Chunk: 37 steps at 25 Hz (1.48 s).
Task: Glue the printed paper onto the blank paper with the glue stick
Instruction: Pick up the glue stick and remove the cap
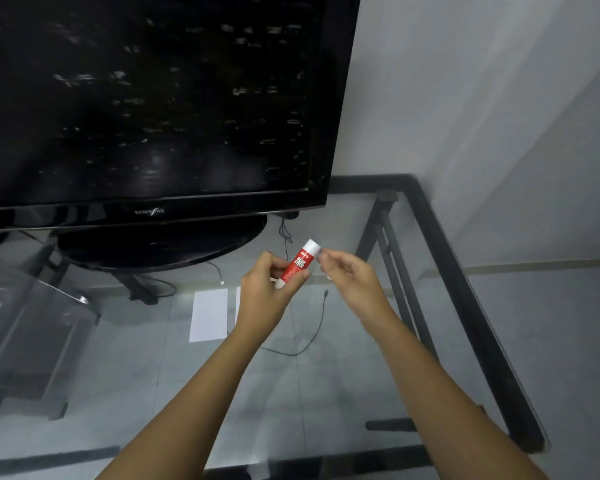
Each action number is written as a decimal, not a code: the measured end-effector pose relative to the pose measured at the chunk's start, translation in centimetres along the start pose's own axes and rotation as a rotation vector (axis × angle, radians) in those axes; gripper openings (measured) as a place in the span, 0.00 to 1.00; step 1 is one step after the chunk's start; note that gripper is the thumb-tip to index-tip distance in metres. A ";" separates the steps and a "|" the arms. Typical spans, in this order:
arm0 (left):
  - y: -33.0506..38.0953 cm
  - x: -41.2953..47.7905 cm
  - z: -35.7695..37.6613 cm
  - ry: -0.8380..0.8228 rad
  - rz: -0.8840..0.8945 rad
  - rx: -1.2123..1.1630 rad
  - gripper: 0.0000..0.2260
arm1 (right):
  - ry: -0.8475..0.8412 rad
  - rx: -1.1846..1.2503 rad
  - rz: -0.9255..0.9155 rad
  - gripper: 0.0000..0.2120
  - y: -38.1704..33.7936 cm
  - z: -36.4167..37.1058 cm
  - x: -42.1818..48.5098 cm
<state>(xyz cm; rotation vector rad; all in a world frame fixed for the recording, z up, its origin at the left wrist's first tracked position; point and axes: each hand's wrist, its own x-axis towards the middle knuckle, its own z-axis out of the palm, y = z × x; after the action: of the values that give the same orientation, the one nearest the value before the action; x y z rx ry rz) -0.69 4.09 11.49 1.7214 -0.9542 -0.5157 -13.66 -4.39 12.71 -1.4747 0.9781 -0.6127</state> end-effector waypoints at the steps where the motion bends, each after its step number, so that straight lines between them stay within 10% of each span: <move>1: 0.7 -0.3 -0.3 -0.007 0.025 -0.014 0.11 | -0.005 0.022 -0.007 0.13 -0.9 0.1 -0.5; 10: 2.5 -2.6 -2.0 -0.084 0.091 -0.101 0.11 | -0.037 0.077 0.010 0.09 -3.9 0.9 -2.7; 17: 2.1 -3.0 -2.6 -0.270 -0.252 -0.764 0.14 | 0.073 0.150 -0.117 0.10 -4.7 0.9 -3.5; 19: 2.5 -3.1 -2.7 -0.195 -0.139 -0.694 0.11 | 0.085 0.191 -0.116 0.11 -5.1 1.1 -3.7; 24: 1.3 -3.3 -2.7 0.267 0.820 0.360 0.08 | 0.108 0.232 -0.043 0.17 -5.5 2.1 -4.3; 28: 3.6 -4.0 -3.5 -0.160 -0.026 -0.533 0.14 | 0.138 0.249 -0.119 0.13 -6.2 1.8 -4.9; 30: 3.4 -3.8 -3.4 -0.243 -0.118 -0.674 0.13 | 0.143 0.242 -0.132 0.11 -6.4 1.6 -5.1; 35: 1.6 -4.5 -3.8 0.234 0.826 0.322 0.05 | 0.119 0.237 -0.078 0.12 -6.3 2.2 -5.7; 37: 1.7 -4.5 -3.8 0.198 0.717 0.213 0.08 | 0.107 0.266 -0.085 0.13 -6.3 2.3 -6.0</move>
<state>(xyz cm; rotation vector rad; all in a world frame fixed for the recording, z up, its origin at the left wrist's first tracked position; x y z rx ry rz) -1.14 9.67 13.89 1.4415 -1.4171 0.2275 -13.43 1.53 19.44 -1.2615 0.8809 -0.8565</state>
